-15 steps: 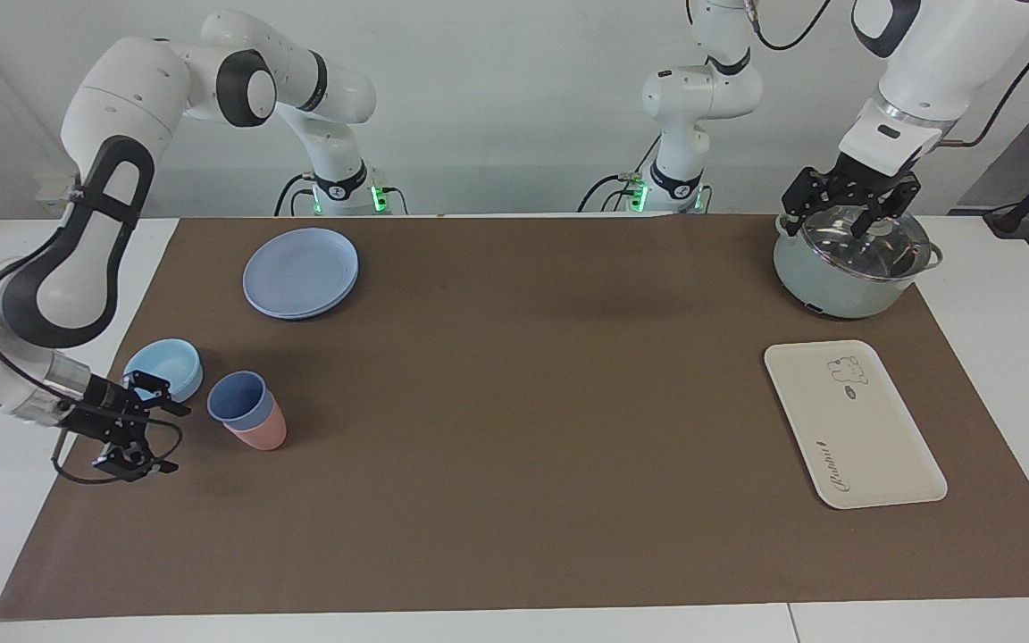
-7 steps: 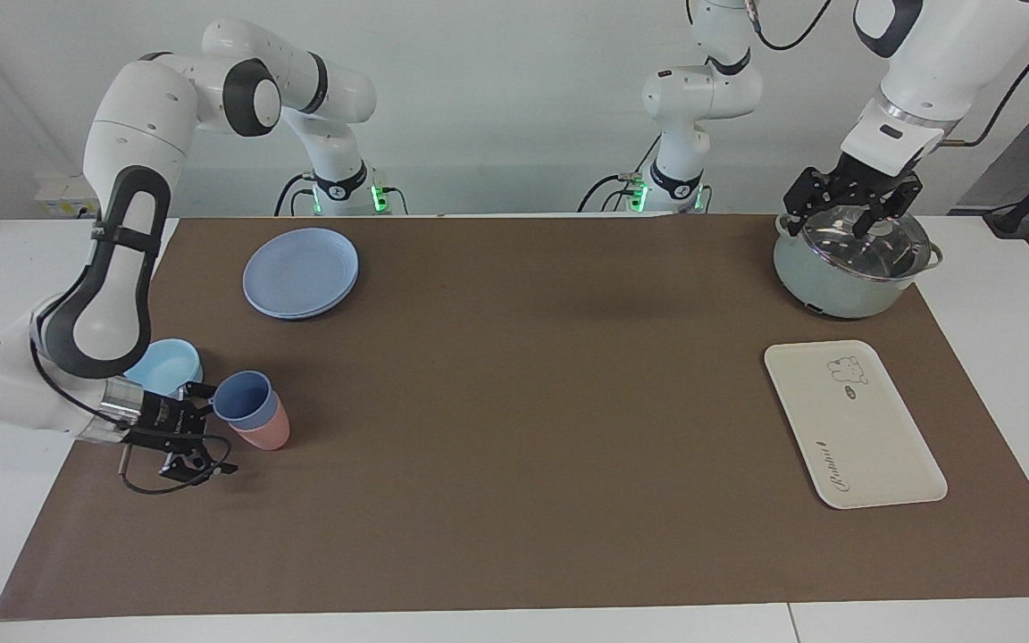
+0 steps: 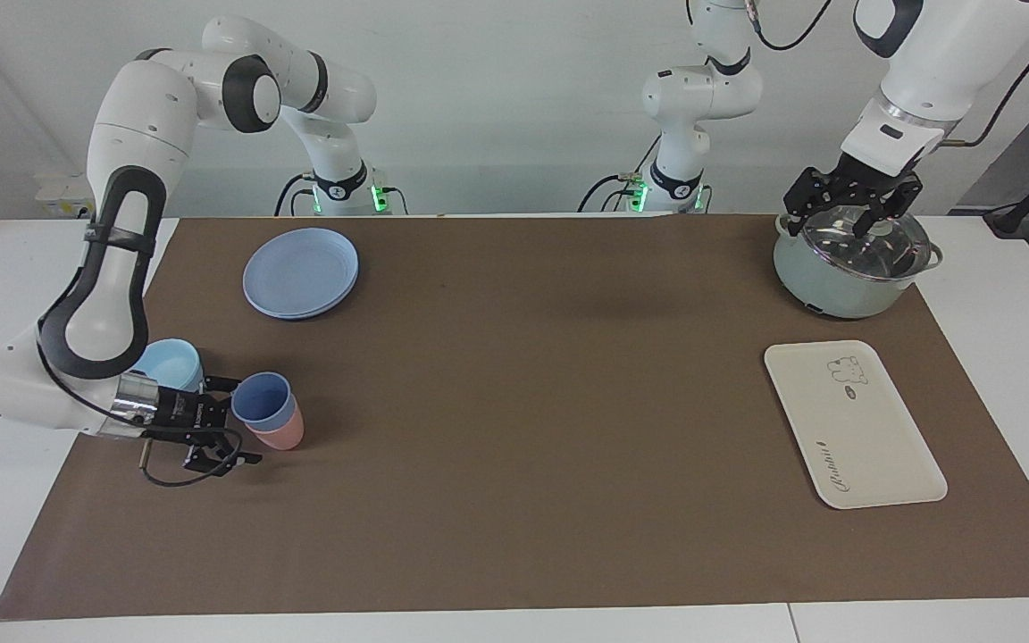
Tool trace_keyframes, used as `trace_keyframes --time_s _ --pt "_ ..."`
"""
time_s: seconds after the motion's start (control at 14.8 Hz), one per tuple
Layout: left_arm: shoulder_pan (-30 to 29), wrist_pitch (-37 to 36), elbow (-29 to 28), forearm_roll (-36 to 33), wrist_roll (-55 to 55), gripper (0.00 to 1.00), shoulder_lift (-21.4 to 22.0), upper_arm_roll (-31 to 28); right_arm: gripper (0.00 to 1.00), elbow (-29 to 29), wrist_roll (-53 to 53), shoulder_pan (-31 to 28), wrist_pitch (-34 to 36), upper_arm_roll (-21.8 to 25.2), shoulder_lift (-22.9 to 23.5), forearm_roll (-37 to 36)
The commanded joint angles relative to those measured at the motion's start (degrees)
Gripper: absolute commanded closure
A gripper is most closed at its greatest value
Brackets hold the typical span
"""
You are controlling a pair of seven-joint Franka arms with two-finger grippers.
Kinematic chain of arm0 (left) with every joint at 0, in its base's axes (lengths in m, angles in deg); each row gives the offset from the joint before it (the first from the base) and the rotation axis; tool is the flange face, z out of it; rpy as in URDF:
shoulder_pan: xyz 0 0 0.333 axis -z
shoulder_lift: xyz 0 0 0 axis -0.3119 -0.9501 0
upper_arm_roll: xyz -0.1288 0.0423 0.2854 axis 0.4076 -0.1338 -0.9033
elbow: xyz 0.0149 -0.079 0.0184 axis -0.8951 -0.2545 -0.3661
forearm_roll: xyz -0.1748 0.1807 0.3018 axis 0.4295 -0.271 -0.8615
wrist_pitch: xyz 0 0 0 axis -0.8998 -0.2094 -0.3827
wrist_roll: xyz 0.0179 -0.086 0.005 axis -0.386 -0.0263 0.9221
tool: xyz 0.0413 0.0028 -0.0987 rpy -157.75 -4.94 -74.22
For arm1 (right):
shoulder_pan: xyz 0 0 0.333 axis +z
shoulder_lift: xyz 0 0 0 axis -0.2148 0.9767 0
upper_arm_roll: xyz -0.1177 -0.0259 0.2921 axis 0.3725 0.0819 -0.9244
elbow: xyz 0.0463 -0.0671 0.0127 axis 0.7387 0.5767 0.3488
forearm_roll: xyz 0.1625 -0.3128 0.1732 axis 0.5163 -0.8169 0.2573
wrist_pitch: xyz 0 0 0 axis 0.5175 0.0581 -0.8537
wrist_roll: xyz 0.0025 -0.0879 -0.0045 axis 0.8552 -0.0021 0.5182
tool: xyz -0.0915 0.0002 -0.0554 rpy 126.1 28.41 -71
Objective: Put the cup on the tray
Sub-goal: 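Grasp the pink-and-blue cup with the right gripper and lift it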
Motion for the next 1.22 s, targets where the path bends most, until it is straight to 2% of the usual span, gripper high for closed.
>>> trace_keyframes --time_s 0.0,0.34,0.47,0.54,0.61,0.81,1.01,1.15 --pt "0.0 0.5 -1.1 0.3 0.3 0.00 0.7 -0.2 0.01 5.1 3.2 -0.7 -0.7 -0.4 -3.1 4.1" --pt "0.1 0.5 -1.1 0.3 0.3 0.00 0.7 -0.2 0.01 8.5 5.5 -0.4 -1.2 -0.4 -4.4 6.4" --pt "0.1 0.5 -1.1 0.3 0.3 0.00 0.7 -0.2 0.02 9.2 10.1 0.1 -2.1 -0.4 -4.6 7.6" --pt "0.1 0.5 -1.1 0.3 0.3 0.00 0.7 -0.2 0.33 9.3 14.6 0.4 -3.0 -0.4 -5.0 8.1" --pt "0.1 0.5 -1.1 0.3 0.2 0.00 0.7 -0.2 0.99 10.5 16.2 0.4 -3.0 -0.6 -6.1 9.1" --pt "-0.2 0.5 -1.1 0.3 0.2 0.00 0.7 -0.2 1.00 16.7 15.1 3.8 -3.7 -0.9 -11.1 15.8" --pt "-0.3 0.5 -1.1 0.3 0.3 0.00 0.7 -0.2 1.00 18.4 14.5 8.8 -3.7 -0.8 -15.3 16.1" --pt "0.4 0.9 -1.2 0.4 0.6 0.00 0.7 -0.2 1.00 18.6 8.8 12.3 -5.9 -0.8 -17.7 15.7"
